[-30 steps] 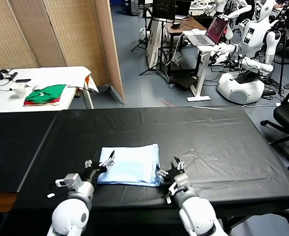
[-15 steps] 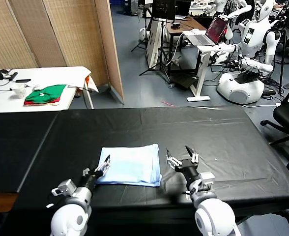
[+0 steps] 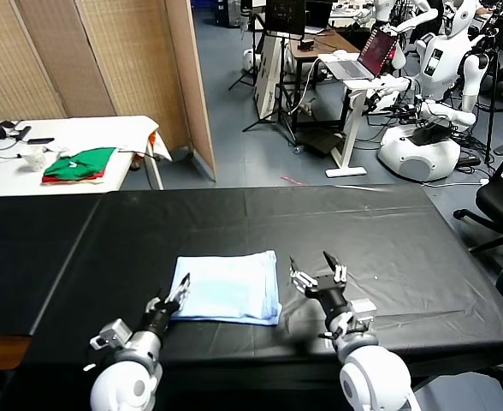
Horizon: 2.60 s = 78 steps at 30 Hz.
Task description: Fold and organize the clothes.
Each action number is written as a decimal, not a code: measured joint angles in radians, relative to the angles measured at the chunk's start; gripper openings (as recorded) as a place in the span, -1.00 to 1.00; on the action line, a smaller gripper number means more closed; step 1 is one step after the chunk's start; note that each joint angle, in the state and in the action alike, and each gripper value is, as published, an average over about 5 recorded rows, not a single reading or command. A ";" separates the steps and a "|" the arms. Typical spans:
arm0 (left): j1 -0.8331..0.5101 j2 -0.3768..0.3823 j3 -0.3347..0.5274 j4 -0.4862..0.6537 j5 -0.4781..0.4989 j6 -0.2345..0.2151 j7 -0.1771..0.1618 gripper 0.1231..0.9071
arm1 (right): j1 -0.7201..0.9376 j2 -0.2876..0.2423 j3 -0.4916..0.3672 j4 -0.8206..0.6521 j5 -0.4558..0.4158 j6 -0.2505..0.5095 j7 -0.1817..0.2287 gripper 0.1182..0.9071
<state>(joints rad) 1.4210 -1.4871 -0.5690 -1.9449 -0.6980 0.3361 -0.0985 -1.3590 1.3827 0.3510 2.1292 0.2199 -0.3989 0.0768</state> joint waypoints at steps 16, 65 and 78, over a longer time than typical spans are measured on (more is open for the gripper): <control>-0.040 0.117 -0.004 -0.060 0.273 -0.004 0.005 -0.85 | -0.034 -0.001 0.038 0.011 -0.001 0.012 0.000 1.00; 0.028 0.113 0.303 -0.077 0.621 -0.069 0.021 -0.40 | -0.013 -0.021 -0.035 -0.038 0.219 -0.112 -0.021 1.00; 0.021 0.206 0.203 -0.147 0.584 -0.202 0.014 0.99 | 0.082 0.002 -0.190 -0.133 0.373 -0.166 -0.013 1.00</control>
<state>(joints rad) 1.4416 -1.2807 -0.3657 -2.0920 -0.1141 0.1346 -0.0845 -1.2773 1.3851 0.1605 1.9966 0.5931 -0.5645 0.0642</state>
